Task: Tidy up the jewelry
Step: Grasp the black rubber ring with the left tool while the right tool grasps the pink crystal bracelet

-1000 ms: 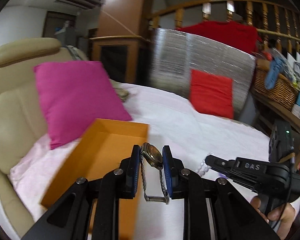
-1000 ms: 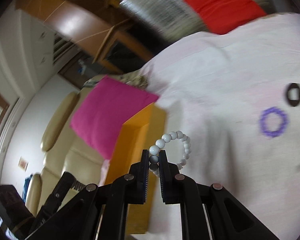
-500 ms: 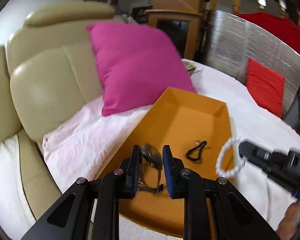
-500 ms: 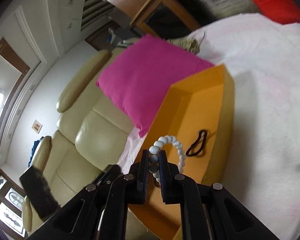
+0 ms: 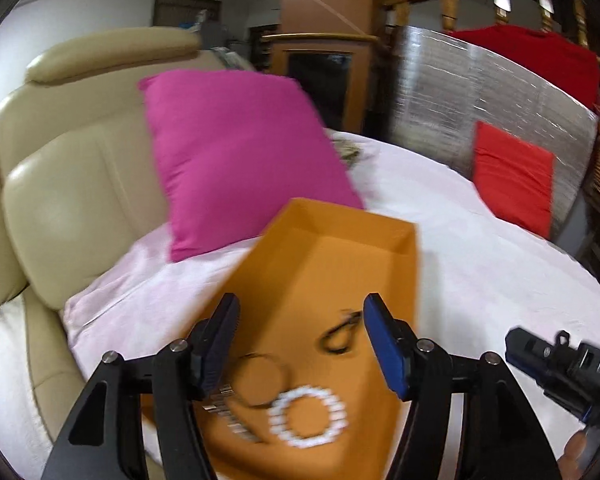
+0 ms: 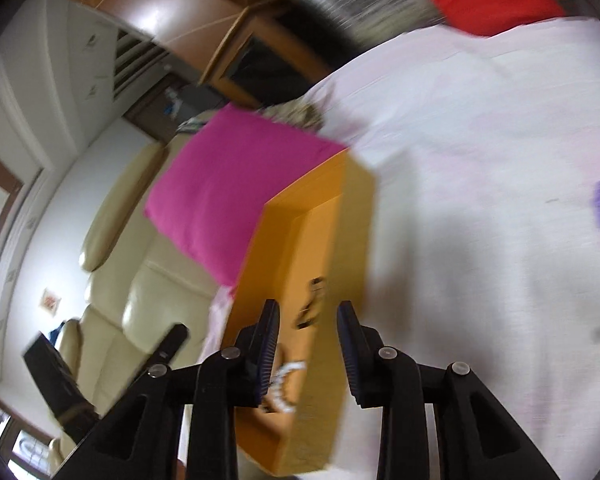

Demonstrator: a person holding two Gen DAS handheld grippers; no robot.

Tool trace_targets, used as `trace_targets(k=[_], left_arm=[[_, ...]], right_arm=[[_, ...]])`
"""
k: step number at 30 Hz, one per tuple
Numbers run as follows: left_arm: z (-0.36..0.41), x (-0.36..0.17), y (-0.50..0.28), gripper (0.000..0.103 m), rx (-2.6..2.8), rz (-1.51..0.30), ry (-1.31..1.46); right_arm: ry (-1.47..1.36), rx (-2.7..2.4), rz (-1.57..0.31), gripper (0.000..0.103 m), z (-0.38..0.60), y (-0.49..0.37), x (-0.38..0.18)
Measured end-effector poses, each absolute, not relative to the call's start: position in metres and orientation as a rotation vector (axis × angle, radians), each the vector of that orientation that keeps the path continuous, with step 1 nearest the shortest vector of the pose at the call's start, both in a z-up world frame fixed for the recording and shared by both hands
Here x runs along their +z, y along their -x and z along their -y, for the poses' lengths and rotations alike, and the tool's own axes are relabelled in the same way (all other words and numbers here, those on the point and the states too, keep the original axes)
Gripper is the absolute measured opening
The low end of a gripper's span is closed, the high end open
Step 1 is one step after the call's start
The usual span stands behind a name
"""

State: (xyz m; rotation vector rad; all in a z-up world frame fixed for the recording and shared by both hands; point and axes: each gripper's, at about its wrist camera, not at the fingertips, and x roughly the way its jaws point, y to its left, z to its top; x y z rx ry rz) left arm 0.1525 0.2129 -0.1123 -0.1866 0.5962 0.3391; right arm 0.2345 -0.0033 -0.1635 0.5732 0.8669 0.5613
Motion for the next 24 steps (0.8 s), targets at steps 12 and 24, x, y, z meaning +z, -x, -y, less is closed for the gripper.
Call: trace_targets(k=[12, 24], left_arm=[[-0.09, -0.135, -0.221, 0.07, 0.08, -0.75, 0.037], [-0.025, -0.151, -0.241, 0.07, -0.043, -0.826, 0.017]], right_arm=[[-0.525, 0.027, -0.77, 0.033, 0.177, -0.229, -0.131], [-0.611, -0.178, -0.701, 0.04, 0.264, -0.207, -0.154]])
